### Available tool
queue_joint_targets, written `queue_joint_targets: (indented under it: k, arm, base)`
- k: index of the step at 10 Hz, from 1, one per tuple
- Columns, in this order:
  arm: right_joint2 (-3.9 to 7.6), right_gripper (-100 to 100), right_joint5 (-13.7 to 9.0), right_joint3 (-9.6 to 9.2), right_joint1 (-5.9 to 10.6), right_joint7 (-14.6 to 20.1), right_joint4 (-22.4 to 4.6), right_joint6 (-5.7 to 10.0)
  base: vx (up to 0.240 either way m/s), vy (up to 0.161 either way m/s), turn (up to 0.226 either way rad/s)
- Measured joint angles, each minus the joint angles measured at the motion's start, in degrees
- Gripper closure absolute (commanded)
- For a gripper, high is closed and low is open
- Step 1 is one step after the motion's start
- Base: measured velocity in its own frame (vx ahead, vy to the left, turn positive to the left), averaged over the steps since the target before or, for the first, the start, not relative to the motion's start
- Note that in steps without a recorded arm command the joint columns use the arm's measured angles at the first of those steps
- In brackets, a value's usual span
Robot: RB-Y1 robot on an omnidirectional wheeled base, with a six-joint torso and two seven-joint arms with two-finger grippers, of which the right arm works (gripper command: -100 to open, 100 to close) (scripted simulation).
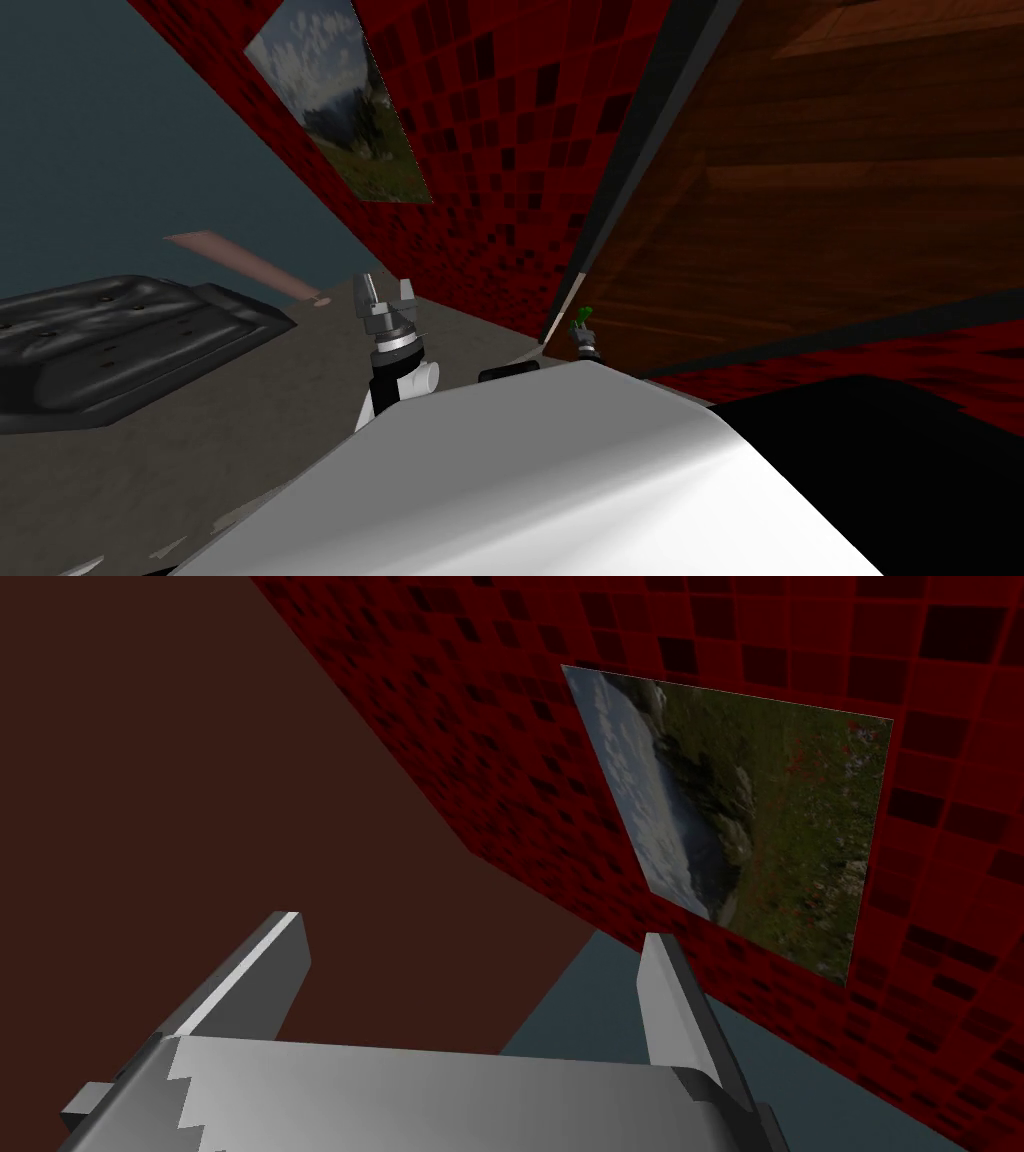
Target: Pull the door open
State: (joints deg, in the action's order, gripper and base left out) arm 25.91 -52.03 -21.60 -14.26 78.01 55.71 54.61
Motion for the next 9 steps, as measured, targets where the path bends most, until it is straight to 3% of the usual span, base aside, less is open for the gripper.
queue_joint_targets:
  k: [1,4,7,9]
  arm:
    - [-0.08,100,0.1,-0.27,-0.09,0.2,-0.1,-0.05]
    - [1.15,100,0.9,-1.69,-0.44,1.4,0.3,1.01]
    - [3.01,100,2.2,-4.22,-2.0,3.1,1.5,2.17]
    - [3.36,100,2.7,-5.36,-2.16,4.0,1.2,2.66]
  base:
    - [-0.12,-0.011,0.105]
    - [-0.22,0.005,0.073]
    - [-0.258,-0.033,0.106]
    - [-0.146,-0.004,0.069]
